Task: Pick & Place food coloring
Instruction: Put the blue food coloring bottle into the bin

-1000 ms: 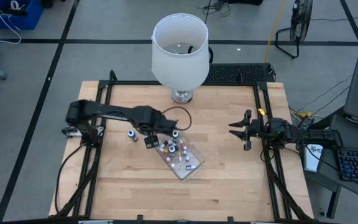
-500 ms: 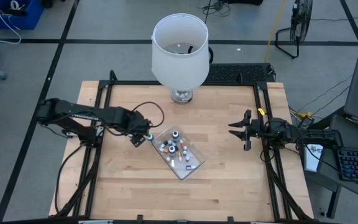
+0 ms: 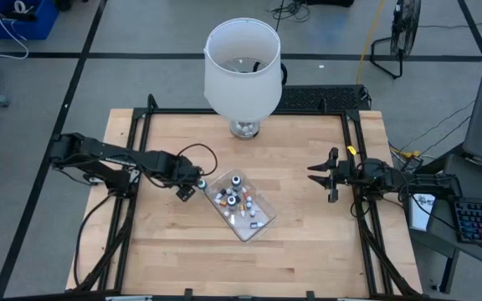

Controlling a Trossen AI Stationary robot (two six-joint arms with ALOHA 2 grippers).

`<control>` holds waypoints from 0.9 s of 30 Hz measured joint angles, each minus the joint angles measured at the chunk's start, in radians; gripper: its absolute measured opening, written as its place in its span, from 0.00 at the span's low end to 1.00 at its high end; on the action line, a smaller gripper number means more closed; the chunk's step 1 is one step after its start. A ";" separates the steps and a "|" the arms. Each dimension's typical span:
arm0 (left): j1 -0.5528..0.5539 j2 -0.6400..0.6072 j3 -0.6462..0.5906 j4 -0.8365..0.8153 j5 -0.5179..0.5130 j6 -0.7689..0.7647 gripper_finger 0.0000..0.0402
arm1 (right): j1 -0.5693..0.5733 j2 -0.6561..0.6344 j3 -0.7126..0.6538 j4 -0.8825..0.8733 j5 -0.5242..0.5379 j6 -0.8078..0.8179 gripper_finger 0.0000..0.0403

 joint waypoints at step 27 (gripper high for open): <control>0.000 -0.001 -0.005 0.027 0.006 0.008 0.66 | 0.000 0.000 0.000 0.000 0.000 0.000 0.28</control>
